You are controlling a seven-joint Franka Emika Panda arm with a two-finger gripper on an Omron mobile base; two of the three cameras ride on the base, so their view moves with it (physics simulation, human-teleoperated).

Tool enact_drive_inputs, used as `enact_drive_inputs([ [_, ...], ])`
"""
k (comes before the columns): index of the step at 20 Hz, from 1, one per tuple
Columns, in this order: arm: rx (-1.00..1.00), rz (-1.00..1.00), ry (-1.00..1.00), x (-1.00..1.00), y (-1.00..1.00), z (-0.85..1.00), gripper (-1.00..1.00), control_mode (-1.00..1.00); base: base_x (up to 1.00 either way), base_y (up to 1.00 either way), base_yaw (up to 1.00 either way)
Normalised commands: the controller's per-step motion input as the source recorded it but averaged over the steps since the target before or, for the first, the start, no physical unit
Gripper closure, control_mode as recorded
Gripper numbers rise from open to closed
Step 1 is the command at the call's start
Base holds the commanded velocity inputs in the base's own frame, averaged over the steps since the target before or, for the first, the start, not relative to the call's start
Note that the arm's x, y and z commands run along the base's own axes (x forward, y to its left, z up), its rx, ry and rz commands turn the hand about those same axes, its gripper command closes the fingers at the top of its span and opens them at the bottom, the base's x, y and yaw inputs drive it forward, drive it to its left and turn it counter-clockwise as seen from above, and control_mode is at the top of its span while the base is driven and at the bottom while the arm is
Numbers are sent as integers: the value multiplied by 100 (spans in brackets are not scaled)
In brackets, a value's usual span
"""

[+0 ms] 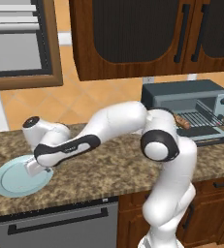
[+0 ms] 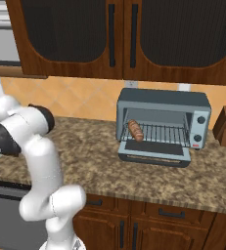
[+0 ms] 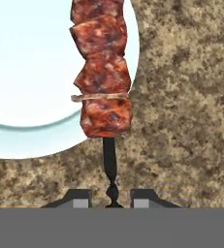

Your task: Pick up the kebab skewer and baguette bread, and place them inside the toaster oven. Close the toaster oven door and start by setting the timer.

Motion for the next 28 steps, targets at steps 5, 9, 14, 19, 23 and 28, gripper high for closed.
enact_drive_inputs([
  [5,7,-2,-9,-35,-100,45,100,-100,0,0,0],
  [9,10,-6,-3,-19,-100,42,100,-100,0,0,0],
  [14,6,-13,2,0,-100,44,100,-100,0,0,0],
  [19,2,-12,3,0,-100,44,100,-100,0,0,0],
  [23,0,-10,5,0,-100,43,100,-100,0,0,0],
  [28,0,-8,11,3,-100,40,100,-100,0,0,0],
])
